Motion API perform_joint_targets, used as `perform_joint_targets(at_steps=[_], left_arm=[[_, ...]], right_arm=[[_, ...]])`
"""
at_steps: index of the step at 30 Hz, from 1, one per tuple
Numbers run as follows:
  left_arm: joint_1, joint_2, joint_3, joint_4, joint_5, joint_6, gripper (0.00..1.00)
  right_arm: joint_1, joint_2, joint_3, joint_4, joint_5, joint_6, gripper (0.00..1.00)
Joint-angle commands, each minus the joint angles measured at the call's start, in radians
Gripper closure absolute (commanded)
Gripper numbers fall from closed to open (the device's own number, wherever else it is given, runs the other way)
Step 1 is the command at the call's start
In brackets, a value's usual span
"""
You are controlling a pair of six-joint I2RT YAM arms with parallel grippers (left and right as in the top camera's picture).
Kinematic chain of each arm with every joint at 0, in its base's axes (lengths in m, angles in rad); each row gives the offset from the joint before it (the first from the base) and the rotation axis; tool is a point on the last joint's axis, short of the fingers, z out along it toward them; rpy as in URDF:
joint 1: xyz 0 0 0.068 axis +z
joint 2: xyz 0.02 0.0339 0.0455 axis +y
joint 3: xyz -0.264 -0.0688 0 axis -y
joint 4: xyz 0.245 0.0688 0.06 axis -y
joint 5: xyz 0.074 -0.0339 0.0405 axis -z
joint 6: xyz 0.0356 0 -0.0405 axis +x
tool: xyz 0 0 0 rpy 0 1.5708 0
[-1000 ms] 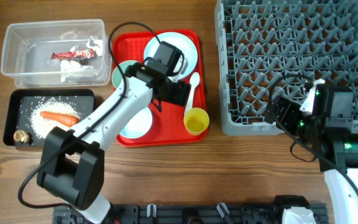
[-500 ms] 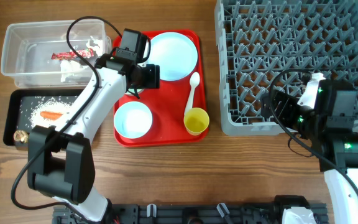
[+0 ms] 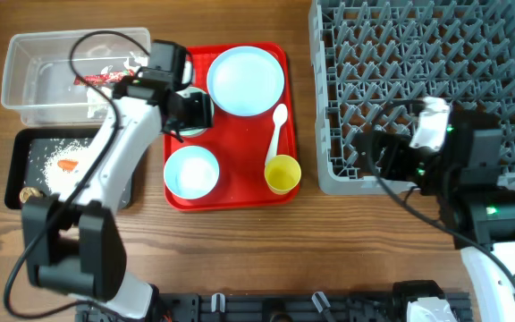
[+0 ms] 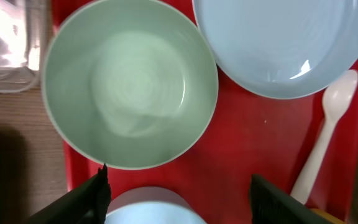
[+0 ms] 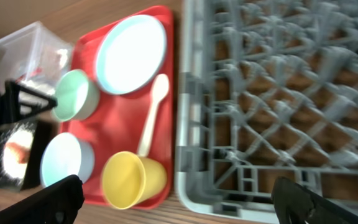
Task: Sort waste into correct bins and load items into the dishwasher rack
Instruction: 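Move the left gripper back over the red tray toward the yellow cup, then grasp the yellow cup with the left gripper and lift it toward the right gripper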
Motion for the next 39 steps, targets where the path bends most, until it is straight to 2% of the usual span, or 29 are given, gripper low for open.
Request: perform_joint_targets(at_steps=[1, 3, 4, 8, 14, 17, 23, 24, 27, 30, 37, 39], left_arm=[[-0.025, -0.076, 0.027, -0.020, 0.166, 0.071, 0.30], [-0.082, -0.067, 0.027, -0.041, 0.306, 0.164, 0.30], [-0.112, -0.060, 0.027, -0.054, 0.320, 0.187, 0.30], [-0.231, -0.005, 0.027, -0.104, 0.285, 0.212, 0.31], [-0.335, 0.059, 0.027, -0.109, 0.275, 0.211, 0.37], [-0.364, 0.109, 0.027, -0.111, 0.212, 0.159, 0.43], [-0.373, 0.162, 0.027, -0.110, 0.210, 0.143, 0.62], [-0.373, 0.163, 0.027, -0.110, 0.210, 0.140, 0.70], [-0.372, 0.163, 0.027, -0.109, 0.210, 0.135, 0.80], [-0.372, 0.162, 0.027, -0.109, 0.210, 0.119, 0.96], [-0.308, 0.094, 0.092, -0.159, 0.246, 0.046, 0.96], [-0.246, 0.045, 0.119, -0.168, 0.358, 0.047, 0.96]], right_arm=[[0.081, 0.031, 0.000, 0.026, 0.026, -0.015, 0.01], [0.098, 0.045, 0.000, 0.032, 0.028, -0.016, 0.01], [0.098, 0.047, 0.000, 0.028, 0.029, -0.017, 0.01], [0.098, 0.047, 0.000, 0.021, 0.056, -0.018, 0.01], [0.098, 0.047, 0.000, 0.021, 0.058, -0.017, 0.01], [0.098, 0.047, 0.000, 0.018, 0.058, -0.016, 0.01], [0.098, 0.047, 0.000, 0.009, 0.059, -0.017, 0.01], [0.098, 0.047, 0.000, 0.010, 0.059, -0.017, 0.00], [0.098, 0.047, 0.000, 0.009, 0.062, -0.017, 0.00], [0.098, 0.047, 0.000, 0.012, 0.062, -0.017, 0.01], [0.098, 0.047, 0.000, 0.028, 0.034, -0.017, 0.00], [0.098, 0.047, 0.000, 0.063, -0.034, -0.019, 0.00]])
